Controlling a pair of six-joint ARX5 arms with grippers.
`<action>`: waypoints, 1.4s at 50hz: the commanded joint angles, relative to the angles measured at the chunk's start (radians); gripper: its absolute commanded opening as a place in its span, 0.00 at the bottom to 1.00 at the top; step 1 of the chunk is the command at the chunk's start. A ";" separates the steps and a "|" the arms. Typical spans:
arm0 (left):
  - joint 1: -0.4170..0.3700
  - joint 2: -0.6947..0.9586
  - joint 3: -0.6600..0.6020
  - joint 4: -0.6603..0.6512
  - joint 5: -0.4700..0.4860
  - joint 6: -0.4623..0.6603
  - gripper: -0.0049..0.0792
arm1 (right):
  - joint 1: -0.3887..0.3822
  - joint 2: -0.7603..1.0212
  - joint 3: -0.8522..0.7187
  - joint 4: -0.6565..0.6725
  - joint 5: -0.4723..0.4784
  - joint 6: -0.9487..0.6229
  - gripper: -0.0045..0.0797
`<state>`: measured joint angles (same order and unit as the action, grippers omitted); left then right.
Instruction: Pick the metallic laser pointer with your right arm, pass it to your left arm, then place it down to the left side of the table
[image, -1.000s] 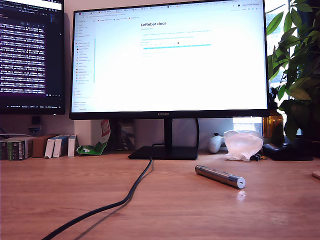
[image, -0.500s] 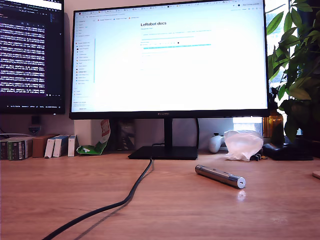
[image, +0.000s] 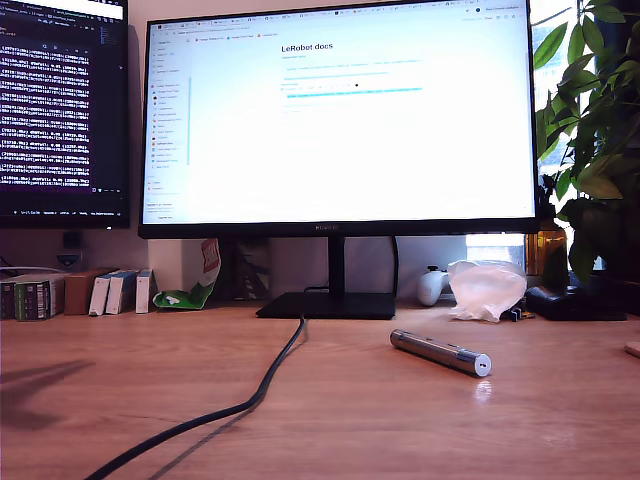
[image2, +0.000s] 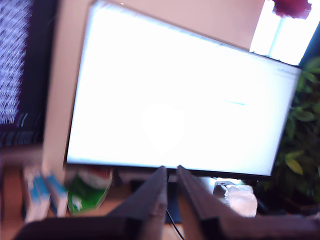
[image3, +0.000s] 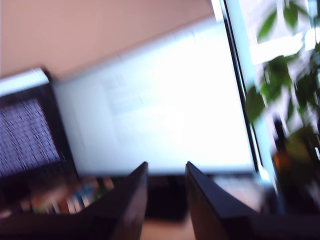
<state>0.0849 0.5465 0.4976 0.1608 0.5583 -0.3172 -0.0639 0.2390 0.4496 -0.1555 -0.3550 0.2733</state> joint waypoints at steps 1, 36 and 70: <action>-0.003 0.082 0.024 -0.084 0.013 0.079 0.21 | -0.002 0.076 0.033 -0.037 -0.003 -0.022 0.33; -0.291 0.500 0.119 -0.385 -0.230 0.558 0.52 | 0.213 0.869 0.374 -0.346 -0.067 -0.132 0.53; -0.415 0.627 0.198 -0.432 -0.356 0.764 0.52 | 0.484 1.393 0.731 -0.592 0.366 -0.327 0.56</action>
<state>-0.3260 1.1358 0.6804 -0.2668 0.2081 0.4053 0.4042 1.6161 1.1580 -0.7486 0.0082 -0.0467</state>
